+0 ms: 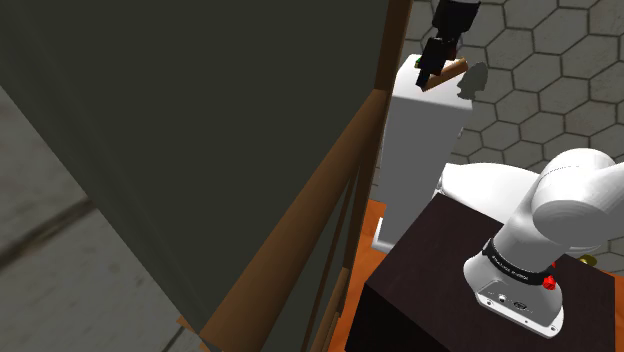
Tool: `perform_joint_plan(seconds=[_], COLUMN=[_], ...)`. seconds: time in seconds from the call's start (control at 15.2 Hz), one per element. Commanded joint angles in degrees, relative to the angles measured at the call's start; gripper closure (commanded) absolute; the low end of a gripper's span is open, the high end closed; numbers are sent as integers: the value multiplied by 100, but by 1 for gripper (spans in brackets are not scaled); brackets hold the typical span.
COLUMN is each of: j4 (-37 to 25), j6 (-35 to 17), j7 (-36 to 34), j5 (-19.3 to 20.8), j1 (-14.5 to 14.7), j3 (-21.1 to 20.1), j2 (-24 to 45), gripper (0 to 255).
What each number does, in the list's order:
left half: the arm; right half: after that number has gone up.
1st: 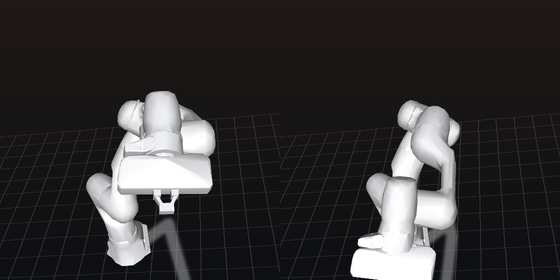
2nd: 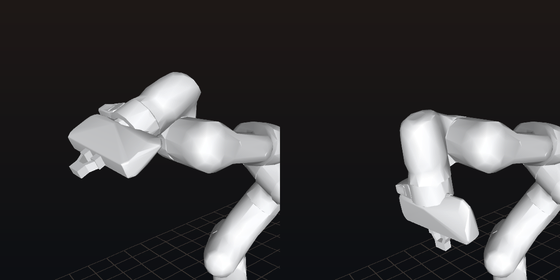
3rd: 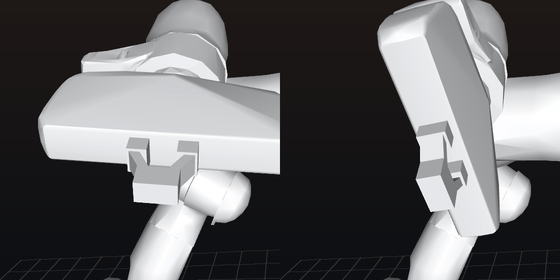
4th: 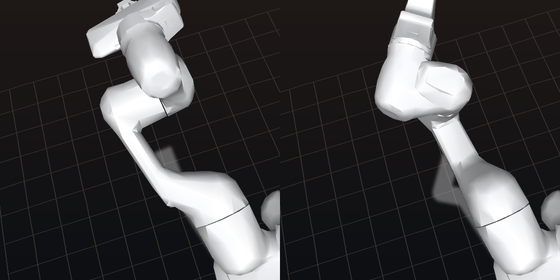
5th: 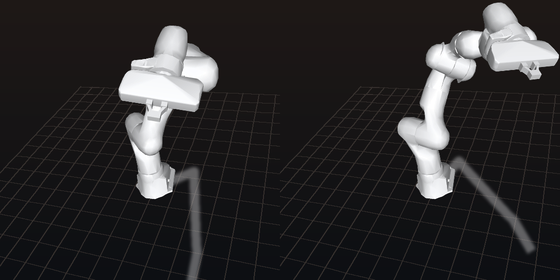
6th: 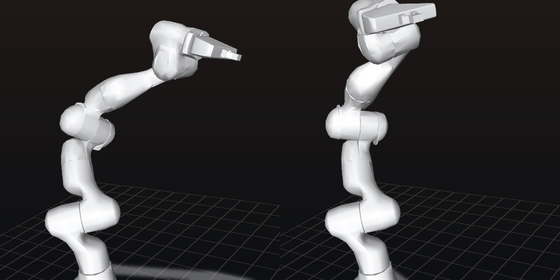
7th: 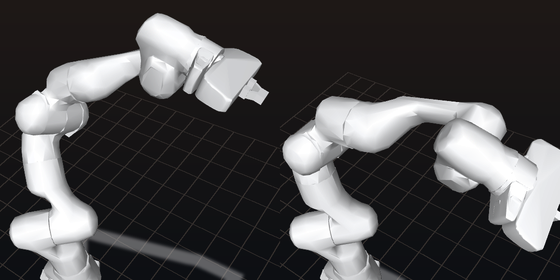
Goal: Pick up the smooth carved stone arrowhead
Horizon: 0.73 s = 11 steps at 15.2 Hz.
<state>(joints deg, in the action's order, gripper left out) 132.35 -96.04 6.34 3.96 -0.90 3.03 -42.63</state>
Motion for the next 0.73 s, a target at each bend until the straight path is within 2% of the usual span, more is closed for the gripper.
perform_joint_plan(seconds=[0.0,0.33,0.66], j4=[0,-255,-751], j6=[0,480,927], j7=[0,1077,2170], j5=[0,238,491], j1=[0,-64,-80], j3=[0,781,1574], j2=[0,-95,96], gripper=[0,0,0])
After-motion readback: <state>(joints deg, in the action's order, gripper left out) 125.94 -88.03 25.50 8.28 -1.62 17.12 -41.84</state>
